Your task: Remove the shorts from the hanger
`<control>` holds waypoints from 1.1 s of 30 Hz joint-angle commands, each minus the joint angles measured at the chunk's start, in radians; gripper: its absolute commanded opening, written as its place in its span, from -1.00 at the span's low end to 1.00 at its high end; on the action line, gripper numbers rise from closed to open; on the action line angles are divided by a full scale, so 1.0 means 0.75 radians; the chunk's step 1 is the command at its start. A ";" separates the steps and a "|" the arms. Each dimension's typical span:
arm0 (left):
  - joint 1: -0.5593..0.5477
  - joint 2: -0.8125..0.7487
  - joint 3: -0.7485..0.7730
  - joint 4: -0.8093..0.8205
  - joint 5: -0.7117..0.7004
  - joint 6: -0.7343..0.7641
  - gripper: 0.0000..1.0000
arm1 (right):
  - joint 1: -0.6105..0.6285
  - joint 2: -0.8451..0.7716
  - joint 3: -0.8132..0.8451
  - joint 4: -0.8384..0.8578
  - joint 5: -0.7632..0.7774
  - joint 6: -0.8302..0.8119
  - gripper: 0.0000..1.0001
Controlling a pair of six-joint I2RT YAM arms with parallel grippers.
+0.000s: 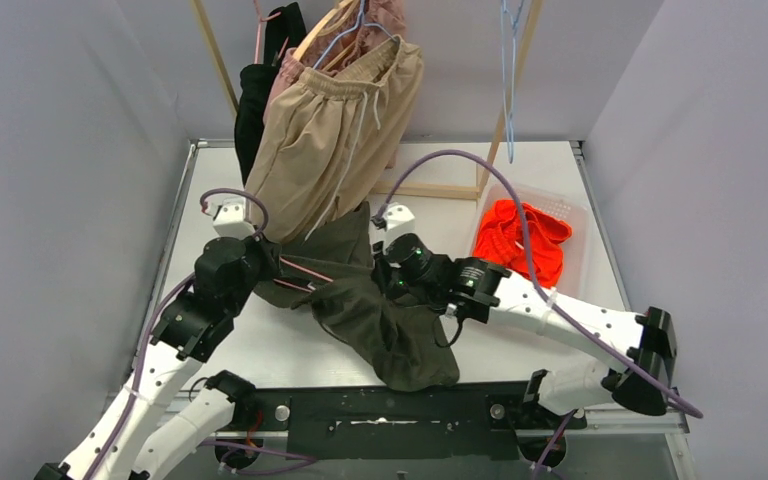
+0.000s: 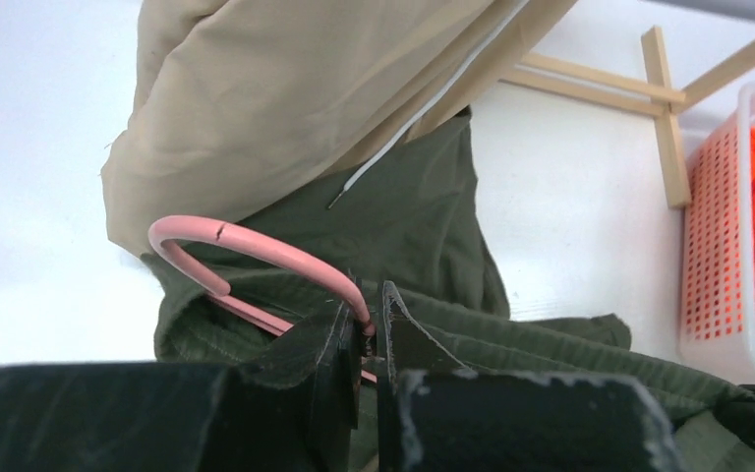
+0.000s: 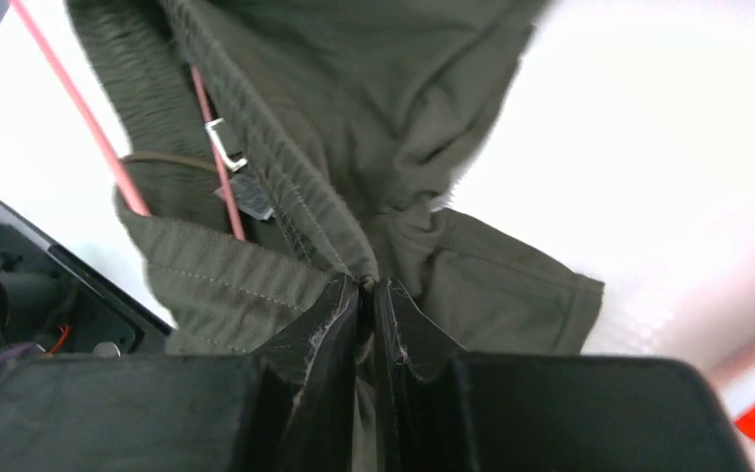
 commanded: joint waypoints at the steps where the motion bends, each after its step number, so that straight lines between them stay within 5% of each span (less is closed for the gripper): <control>1: 0.009 -0.063 0.068 -0.026 -0.315 -0.089 -1.00 | -0.043 -0.244 -0.155 0.019 0.044 0.051 -1.00; 9: 0.009 0.045 0.066 -0.006 -0.372 -0.153 -1.00 | 0.018 -0.578 -0.377 0.241 -0.079 -0.025 -1.00; 12: 0.009 0.051 0.063 0.023 -0.328 -0.121 -1.00 | 0.011 -0.597 -0.368 0.291 -0.038 0.003 -1.00; 17: 0.009 0.059 0.050 0.008 -0.338 -0.128 -1.00 | 0.076 -0.473 -0.319 0.389 -0.308 -0.117 -1.00; 23: 0.012 0.061 0.065 0.010 -0.362 -0.138 -1.00 | 0.179 -0.308 -0.278 0.206 -0.275 -0.171 -1.00; 30: 0.015 0.084 0.070 -0.007 -0.359 -0.169 -1.00 | 0.182 -0.512 -0.420 0.335 -0.326 -0.180 -1.00; 33: 0.017 0.072 0.058 0.025 -0.293 -0.172 -1.00 | 0.180 -0.543 -0.433 0.275 -0.127 -0.123 -1.00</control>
